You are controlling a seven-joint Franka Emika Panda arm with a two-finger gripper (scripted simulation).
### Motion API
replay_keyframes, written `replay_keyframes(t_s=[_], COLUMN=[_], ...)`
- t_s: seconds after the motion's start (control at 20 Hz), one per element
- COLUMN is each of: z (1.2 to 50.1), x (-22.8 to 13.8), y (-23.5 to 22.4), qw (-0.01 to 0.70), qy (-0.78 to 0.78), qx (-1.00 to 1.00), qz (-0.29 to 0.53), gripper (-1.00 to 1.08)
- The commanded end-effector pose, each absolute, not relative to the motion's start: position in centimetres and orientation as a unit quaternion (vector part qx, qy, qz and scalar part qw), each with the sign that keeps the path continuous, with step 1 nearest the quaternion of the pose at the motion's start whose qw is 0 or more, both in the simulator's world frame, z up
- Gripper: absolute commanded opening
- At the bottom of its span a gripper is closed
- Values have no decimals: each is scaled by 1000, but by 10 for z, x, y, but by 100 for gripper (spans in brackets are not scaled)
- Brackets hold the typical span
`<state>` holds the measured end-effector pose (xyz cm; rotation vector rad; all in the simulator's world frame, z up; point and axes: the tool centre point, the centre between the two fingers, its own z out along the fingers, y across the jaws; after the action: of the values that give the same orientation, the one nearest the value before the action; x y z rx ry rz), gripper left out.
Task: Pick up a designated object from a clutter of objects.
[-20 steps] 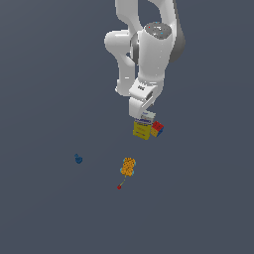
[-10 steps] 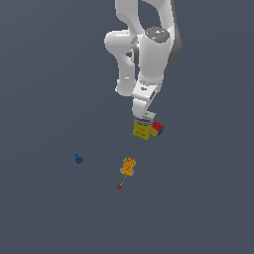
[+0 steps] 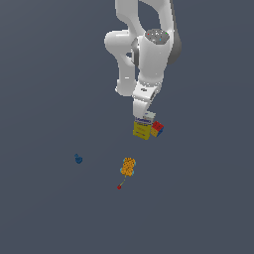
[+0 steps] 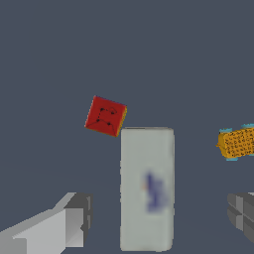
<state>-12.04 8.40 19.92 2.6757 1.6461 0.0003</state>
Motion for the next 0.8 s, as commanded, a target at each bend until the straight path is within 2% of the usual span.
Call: replay_keyframes(t_s=[0.0,0.75], z=[194,152], x=[-121,-122], y=[84,84], qw=[0,0], qy=[524,526], qx=[852,851], qz=[0,0], gripper=[100,100])
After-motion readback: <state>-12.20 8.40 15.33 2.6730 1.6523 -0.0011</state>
